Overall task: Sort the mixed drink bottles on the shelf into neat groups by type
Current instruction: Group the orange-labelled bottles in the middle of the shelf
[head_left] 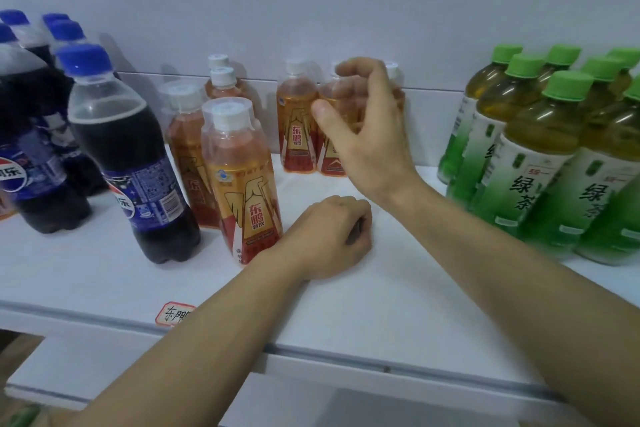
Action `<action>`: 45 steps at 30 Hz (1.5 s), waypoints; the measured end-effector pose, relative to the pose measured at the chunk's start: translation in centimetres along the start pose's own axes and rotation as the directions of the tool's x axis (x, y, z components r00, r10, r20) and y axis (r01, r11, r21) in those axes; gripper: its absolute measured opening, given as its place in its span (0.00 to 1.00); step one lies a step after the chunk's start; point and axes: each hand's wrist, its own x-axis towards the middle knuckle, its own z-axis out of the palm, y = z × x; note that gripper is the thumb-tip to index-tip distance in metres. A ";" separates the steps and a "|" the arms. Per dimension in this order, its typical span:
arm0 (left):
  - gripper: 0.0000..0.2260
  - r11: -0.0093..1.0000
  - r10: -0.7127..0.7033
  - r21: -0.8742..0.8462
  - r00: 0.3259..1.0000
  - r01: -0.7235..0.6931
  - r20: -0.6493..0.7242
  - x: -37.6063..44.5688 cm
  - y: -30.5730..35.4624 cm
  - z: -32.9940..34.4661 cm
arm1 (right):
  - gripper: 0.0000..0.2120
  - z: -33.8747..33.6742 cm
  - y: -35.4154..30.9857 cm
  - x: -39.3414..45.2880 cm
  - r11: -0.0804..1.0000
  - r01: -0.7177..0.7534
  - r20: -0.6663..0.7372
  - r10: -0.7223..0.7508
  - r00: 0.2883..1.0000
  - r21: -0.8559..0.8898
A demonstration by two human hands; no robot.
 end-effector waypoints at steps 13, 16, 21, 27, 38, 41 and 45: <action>0.16 0.928 -0.237 0.355 0.917 0.116 0.320 -0.5 -0.1 0.4 | 0.41 3.3 -3.3 -2.3 0.993 -0.103 0.460 0.120 0.880 -0.061; 0.09 0.996 -0.083 0.037 0.995 0.081 0.049 -0.4 0.2 -0.1 | 0.39 1.5 -2.8 -0.9 0.980 -0.200 0.253 0.193 0.948 0.000; 0.04 0.999 -0.023 0.025 1.000 0.023 0.003 -0.2 0.0 -0.1 | 0.38 -3.1 0.0 1.6 0.969 -0.213 0.025 0.217 0.976 -0.123; 0.05 0.998 -0.054 0.031 0.998 0.054 0.014 -0.1 0.0 0.0 | 0.42 -5.1 3.6 1.4 0.928 -0.287 -0.142 0.259 0.955 -0.238; 0.14 0.986 -0.150 0.071 0.989 0.148 0.020 0.0 -0.8 0.4 | 0.38 -4.3 5.9 0.9 0.891 -0.225 -0.126 0.190 0.974 -0.394; 0.16 0.981 -0.180 0.085 0.983 0.177 0.029 -0.1 -0.6 0.4 | 0.41 -4.3 6.3 0.7 0.902 -0.237 -0.118 0.208 0.971 -0.362; 0.16 0.977 -0.193 0.102 0.980 0.188 0.041 -0.1 -0.5 0.4 | 0.45 -4.3 6.9 0.0 0.902 -0.256 -0.107 0.233 0.966 -0.348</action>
